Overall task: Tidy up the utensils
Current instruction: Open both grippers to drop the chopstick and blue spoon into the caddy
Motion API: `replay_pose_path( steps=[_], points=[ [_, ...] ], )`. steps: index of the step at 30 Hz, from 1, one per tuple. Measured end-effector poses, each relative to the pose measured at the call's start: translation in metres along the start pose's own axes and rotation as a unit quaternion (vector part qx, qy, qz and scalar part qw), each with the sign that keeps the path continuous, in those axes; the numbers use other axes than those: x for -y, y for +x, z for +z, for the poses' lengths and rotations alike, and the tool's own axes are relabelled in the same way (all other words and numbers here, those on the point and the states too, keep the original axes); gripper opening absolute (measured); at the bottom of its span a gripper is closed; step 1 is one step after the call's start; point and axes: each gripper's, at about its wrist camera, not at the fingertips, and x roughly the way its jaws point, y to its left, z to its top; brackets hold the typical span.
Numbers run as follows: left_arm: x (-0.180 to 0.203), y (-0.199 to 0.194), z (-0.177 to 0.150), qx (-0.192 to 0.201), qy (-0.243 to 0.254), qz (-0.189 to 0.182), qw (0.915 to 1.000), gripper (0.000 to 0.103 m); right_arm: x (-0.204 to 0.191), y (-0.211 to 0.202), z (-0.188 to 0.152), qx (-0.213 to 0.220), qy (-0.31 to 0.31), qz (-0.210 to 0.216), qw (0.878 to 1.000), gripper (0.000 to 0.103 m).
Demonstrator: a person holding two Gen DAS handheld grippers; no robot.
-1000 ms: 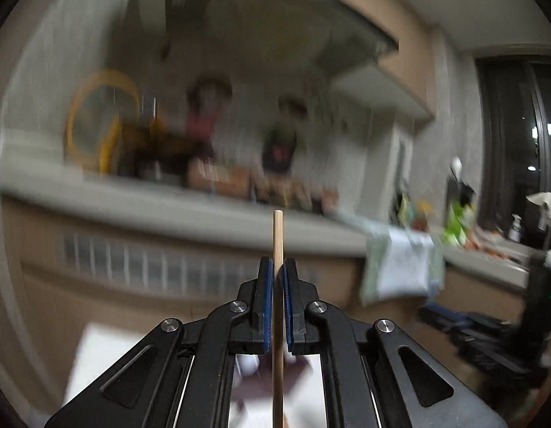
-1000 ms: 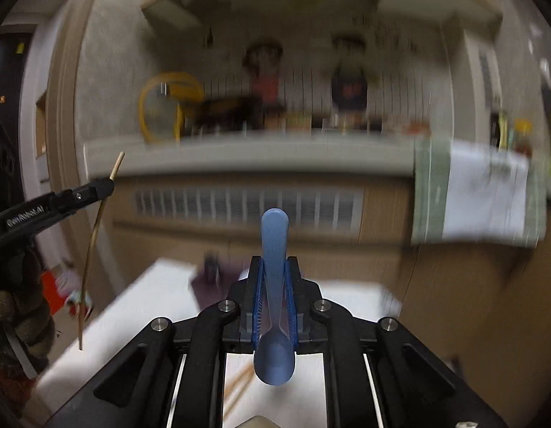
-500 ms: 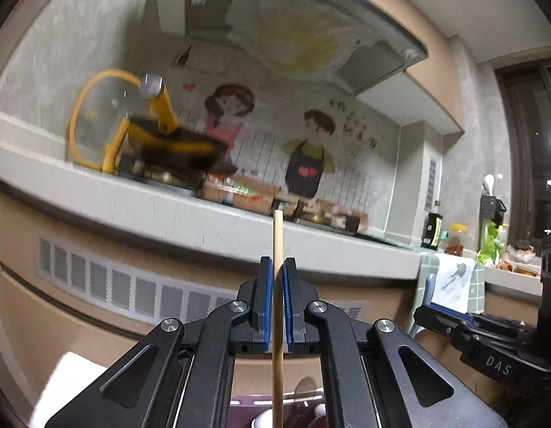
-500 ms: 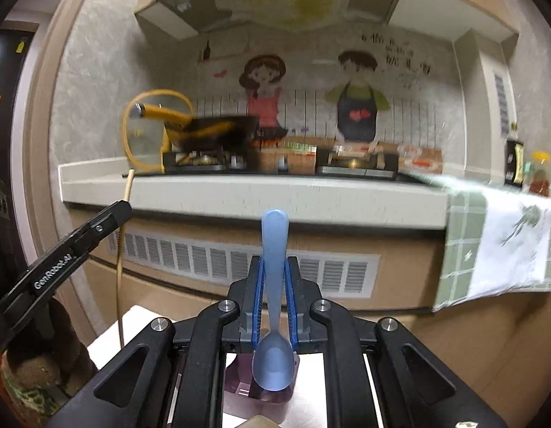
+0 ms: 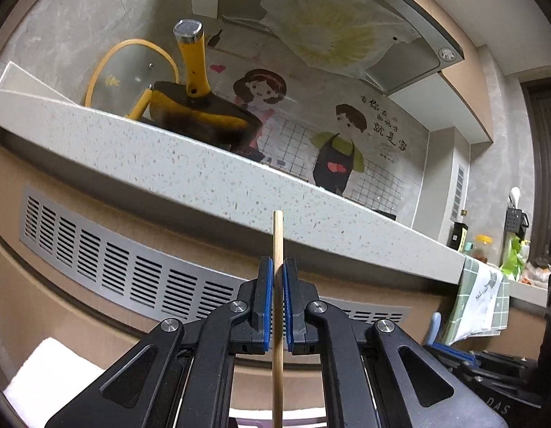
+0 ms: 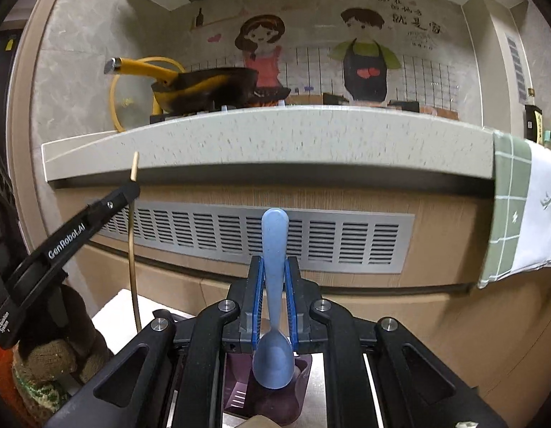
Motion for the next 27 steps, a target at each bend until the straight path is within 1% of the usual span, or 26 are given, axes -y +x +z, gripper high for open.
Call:
replay_pose_path(
  steps=[5,9,12,14,15,16,17,19,21,24,27],
  points=[
    [0.001,0.005,-0.018,0.000,0.013,-0.001,0.9999,0.006,0.002,0.011,-0.008,-0.014,0.006,0.004,1.000,0.011],
    [-0.001,0.008,-0.038,-0.017,0.030,0.015,0.9993,0.006,0.001,0.018,-0.025,-0.026,0.006,0.009,1.000,0.011],
    [-0.007,0.006,-0.048,-0.050,0.022,0.016,0.9984,0.006,-0.001,0.023,-0.040,-0.042,0.004,0.011,0.999,0.011],
    [-0.013,0.001,-0.051,-0.075,0.008,0.013,0.9971,0.008,0.000,0.026,-0.048,-0.074,0.007,0.022,0.997,0.012],
    [-0.015,-0.001,-0.052,-0.090,0.008,0.017,0.9958,0.009,0.002,0.027,-0.052,-0.097,0.015,0.036,0.994,0.012],
    [-0.016,-0.004,-0.051,-0.107,0.014,0.024,0.9939,0.012,0.004,0.025,-0.055,-0.103,0.022,0.040,0.994,0.013],
    [-0.018,-0.008,-0.050,-0.121,0.020,0.027,0.9921,0.014,0.005,0.020,-0.057,-0.102,0.027,0.038,0.994,0.014],
    [-0.023,-0.022,-0.046,-0.133,0.016,0.028,0.9905,0.030,0.007,0.002,-0.057,-0.090,0.028,0.025,0.995,0.017],
    [-0.029,-0.044,-0.037,-0.135,0.000,0.031,0.9903,0.037,0.006,-0.018,-0.057,-0.077,0.025,0.017,0.997,0.019],
    [-0.035,-0.077,-0.030,-0.138,-0.010,0.034,0.9898,0.038,0.001,-0.046,-0.060,-0.067,0.015,0.003,0.998,0.019],
    [-0.038,-0.113,-0.032,-0.155,-0.002,0.037,0.9872,0.039,-0.004,-0.069,-0.070,-0.077,0.006,-0.011,0.997,0.019]
  ],
)
